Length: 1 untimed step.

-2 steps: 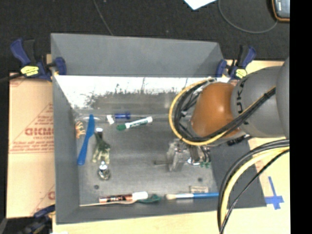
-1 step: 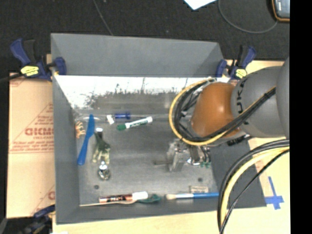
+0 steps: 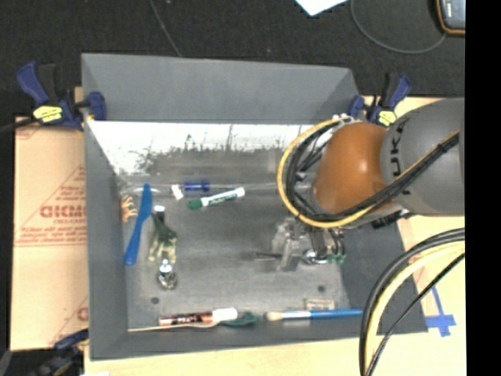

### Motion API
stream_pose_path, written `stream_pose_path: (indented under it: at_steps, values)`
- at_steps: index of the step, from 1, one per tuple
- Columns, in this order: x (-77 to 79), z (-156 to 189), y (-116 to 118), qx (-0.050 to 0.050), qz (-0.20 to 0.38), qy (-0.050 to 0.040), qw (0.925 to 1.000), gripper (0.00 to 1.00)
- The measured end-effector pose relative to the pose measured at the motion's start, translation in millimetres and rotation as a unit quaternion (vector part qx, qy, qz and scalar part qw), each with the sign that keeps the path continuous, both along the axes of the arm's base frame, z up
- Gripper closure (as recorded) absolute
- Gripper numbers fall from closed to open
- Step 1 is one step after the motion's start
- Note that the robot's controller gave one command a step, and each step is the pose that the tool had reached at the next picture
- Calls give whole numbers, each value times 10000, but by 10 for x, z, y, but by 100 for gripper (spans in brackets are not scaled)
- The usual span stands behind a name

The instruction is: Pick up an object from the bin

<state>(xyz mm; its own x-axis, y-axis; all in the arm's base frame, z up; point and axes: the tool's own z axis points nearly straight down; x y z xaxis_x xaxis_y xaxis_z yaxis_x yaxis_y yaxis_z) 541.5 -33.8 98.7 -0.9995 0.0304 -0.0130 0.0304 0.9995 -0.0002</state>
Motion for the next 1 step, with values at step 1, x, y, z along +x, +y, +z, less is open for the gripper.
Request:
stream_pose_path:
  at_steps: [1]
  values:
    - [12, 152, -3, -2, -4, -22, 10000, 100]
